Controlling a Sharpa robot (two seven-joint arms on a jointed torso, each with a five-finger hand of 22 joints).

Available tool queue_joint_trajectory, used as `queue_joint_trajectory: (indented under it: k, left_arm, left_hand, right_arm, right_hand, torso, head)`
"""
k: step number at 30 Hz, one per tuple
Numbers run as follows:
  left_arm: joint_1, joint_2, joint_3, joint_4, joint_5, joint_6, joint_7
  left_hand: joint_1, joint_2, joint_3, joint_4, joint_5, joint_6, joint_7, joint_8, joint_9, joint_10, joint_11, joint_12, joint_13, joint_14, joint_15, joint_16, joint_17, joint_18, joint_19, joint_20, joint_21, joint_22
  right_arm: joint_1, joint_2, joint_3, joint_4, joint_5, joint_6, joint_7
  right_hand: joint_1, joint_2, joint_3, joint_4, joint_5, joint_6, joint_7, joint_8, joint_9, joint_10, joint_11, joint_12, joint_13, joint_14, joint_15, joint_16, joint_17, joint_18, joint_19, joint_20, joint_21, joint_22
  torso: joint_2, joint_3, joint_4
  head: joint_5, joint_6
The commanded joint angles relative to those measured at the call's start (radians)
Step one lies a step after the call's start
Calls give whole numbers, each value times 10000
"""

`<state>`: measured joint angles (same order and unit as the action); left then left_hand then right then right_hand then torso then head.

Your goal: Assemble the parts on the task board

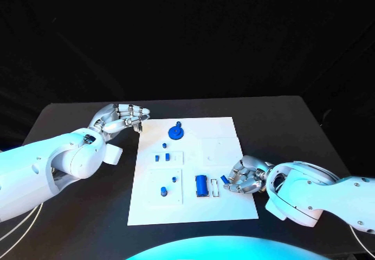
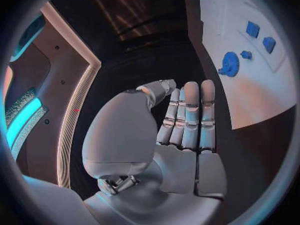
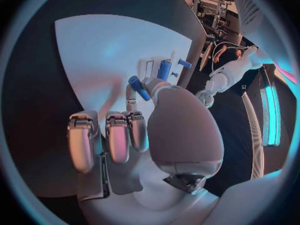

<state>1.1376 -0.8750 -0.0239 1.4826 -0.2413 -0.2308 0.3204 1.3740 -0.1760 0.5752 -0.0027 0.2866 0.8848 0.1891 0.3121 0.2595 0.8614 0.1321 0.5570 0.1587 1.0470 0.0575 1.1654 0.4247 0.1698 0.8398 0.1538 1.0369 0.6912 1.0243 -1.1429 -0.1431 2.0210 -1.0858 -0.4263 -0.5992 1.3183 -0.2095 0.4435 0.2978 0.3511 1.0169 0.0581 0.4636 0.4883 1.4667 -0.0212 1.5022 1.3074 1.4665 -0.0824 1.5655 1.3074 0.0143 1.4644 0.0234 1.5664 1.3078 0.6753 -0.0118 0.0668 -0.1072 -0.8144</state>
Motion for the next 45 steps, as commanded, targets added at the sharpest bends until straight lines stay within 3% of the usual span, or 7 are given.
queue_joint_trajectory:
  k: [1,11,14,26,40,45]
  left_arm:
    - [0,18,6,38,50,81,85]
    - [0,-6,6,52,47,88,79]
    - [0,-8,6,56,47,93,76]
    - [0,-26,6,64,47,93,69]
    - [0,-41,6,78,47,91,63]
    - [0,-49,6,85,47,90,61]
  left_hand:
    - [27,97,61,-5,35,2,62,58,-9,-46,11,49,-8,-69,-15,0,-15,157,-33,-6,-60,-9]
    - [47,103,72,-23,36,2,61,64,-10,-50,10,55,-11,-71,-17,1,-17,158,-31,-9,-53,-6]
    - [47,103,72,-23,36,2,61,64,-10,-50,10,55,-11,-71,-17,1,-17,158,-31,-9,-53,-6]
    - [63,104,79,-40,37,2,62,68,-10,-52,9,60,-12,-73,-20,2,-18,159,-30,-12,-45,-2]
    - [62,100,81,-48,37,-8,68,69,-14,-59,14,65,-16,-75,-18,3,-20,156,-29,-14,-36,2]
    - [62,100,81,-48,37,-8,68,69,-14,-59,14,65,-16,-75,-18,3,-20,156,-29,-14,-36,2]
  right_arm:
    - [-40,182,-7,-71,534,-114,24]
    - [-70,501,-9,-195,632,-65,-34]
    - [-73,552,-9,-215,638,72,-72]
    - [-95,677,-9,-257,622,500,-163]
    - [-97,706,-9,-282,375,598,-303]
    - [-97,731,-9,-283,330,488,-243]
  right_hand:
    - [-212,-19,928,-845,-71,-6,-44,54,35,766,1,-64,2307,1043,-9,53,2634,-143,1064,-8,44,2630]
    - [-575,-76,900,-741,-67,12,-40,42,40,770,6,-56,2312,1043,-6,53,2634,-143,1064,-4,44,2630]
    - [-1017,-187,633,-602,593,51,-28,35,51,766,16,-69,2310,1043,2,53,2634,-143,1064,-3,44,2630]
    - [-1755,-317,-163,-144,448,103,3,-59,13,763,48,-81,2309,1043,28,53,2634,-143,1064,22,44,2630]
    - [-1868,-294,-322,-96,338,122,5,-85,-1,764,53,-81,2311,1043,31,53,2634,-143,1064,26,44,2630]
    - [-2008,-282,-526,-84,94,134,12,-122,-22,758,58,-98,2305,1043,39,53,2634,-143,1064,33,44,2630]
  torso:
    - [5,10,2]
    - [12,6,-4]
    - [7,12,-5]
    - [9,14,-4]
    - [7,15,-1]
    - [8,12,1]
  head:
    - [-1,0]
    - [37,-27]
    - [52,-34]
    - [69,-69]
    - [77,-70]
    - [88,-66]
